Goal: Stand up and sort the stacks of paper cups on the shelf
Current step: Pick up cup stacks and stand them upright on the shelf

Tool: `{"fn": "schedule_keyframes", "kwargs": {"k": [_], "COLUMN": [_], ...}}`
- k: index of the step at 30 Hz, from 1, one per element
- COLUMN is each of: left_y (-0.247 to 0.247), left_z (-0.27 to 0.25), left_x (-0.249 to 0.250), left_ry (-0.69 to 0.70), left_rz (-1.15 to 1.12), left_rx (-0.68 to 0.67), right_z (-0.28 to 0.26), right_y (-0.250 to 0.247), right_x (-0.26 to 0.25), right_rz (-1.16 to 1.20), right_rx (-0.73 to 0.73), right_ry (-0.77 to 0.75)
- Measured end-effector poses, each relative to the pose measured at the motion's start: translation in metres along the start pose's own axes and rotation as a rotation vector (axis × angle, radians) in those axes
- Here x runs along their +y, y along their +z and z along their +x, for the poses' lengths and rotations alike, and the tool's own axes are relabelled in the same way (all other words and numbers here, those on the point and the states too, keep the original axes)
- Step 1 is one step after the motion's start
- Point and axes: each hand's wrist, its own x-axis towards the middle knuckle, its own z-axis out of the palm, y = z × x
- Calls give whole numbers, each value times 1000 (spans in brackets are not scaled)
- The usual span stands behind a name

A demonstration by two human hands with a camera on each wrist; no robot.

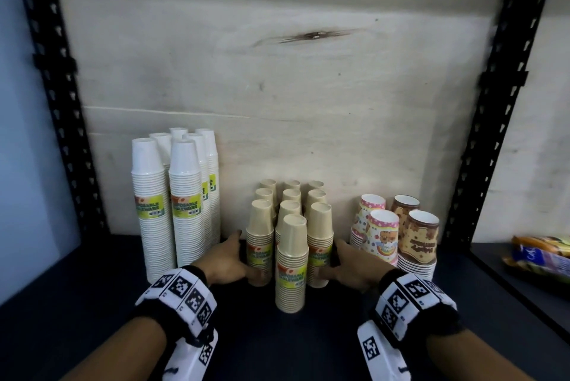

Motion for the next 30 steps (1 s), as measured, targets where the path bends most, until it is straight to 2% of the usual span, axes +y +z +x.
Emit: {"fn": "schedule_keyframes", "kwargs": {"k": [5,10,30], "left_y": [2,5,6], "left_z": [2,8,5], "left_x": [0,-4,4], "left_ry": [55,33,30], "left_rz": [-67,-102,31], "left_rx": [-41,-15,-59], "right_z": [4,6,13], "right_y": [1,2,4], "right_x": [2,0,-3], "right_rz": [49,100,33], "right_rx": [-4,-19,-28], "right_ry": [-45,-80,-48]}}
